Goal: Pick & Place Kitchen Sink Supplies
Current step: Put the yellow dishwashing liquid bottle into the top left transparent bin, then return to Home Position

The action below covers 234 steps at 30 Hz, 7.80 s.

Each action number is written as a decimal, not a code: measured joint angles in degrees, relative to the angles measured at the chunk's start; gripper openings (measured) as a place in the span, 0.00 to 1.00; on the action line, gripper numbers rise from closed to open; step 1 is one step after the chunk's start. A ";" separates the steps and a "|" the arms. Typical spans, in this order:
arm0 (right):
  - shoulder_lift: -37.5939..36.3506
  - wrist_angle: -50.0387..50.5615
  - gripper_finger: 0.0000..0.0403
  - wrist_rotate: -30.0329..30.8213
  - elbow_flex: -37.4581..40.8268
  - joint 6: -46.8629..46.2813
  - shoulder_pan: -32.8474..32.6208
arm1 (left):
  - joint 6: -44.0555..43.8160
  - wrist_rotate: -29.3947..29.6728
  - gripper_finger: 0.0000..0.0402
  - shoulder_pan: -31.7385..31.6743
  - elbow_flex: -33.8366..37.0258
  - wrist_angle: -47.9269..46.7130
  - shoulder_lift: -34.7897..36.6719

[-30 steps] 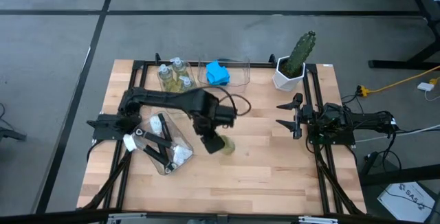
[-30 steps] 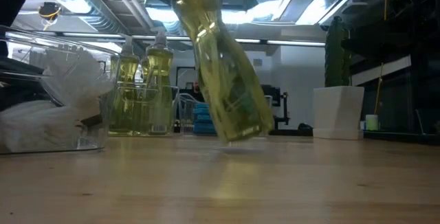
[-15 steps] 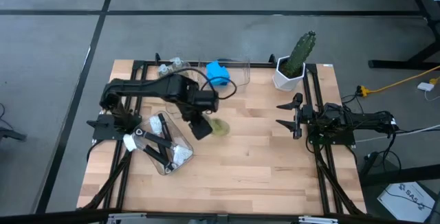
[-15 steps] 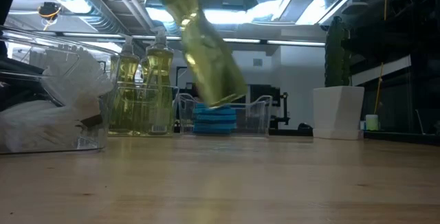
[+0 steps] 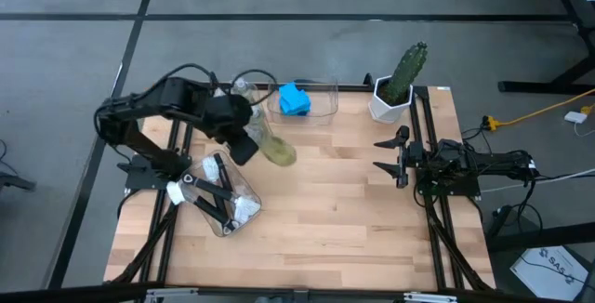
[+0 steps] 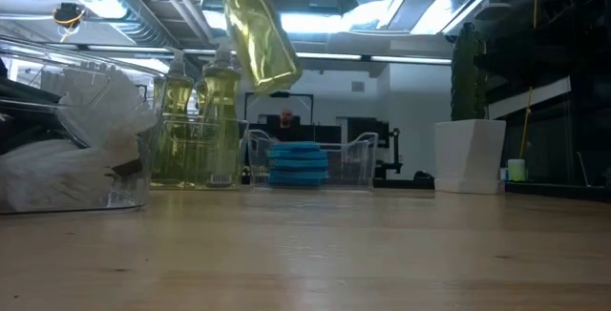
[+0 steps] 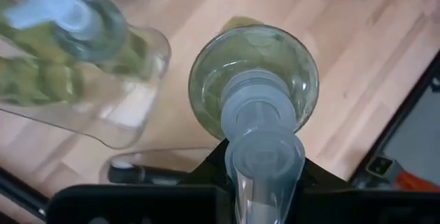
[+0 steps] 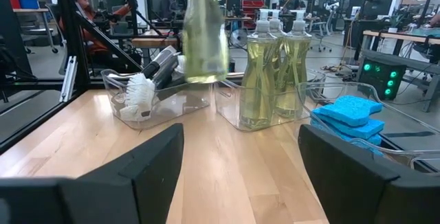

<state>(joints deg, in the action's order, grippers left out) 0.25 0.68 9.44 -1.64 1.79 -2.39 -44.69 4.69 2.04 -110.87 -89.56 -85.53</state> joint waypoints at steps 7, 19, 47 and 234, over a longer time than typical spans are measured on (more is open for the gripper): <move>0.00 0.01 0.71 0.01 0.00 0.01 -0.01 | -0.04 3.17 0.09 -0.77 0.00 -1.11 3.04; 0.00 0.01 0.71 0.01 -0.01 -0.01 -0.02 | -1.24 1.60 0.09 -2.29 0.00 -0.51 6.24; -0.01 0.01 0.71 0.01 -0.01 0.01 -0.01 | 24.09 1.21 0.09 -12.60 16.87 -0.50 26.24; 0.00 0.01 0.71 0.00 -0.01 0.00 -0.01 | 61.20 17.45 0.39 -4.14 110.22 92.83 81.85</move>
<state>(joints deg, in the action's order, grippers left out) 0.25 0.69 9.44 -1.65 1.79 -2.40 16.50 22.14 -2.09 -0.64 3.27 -3.68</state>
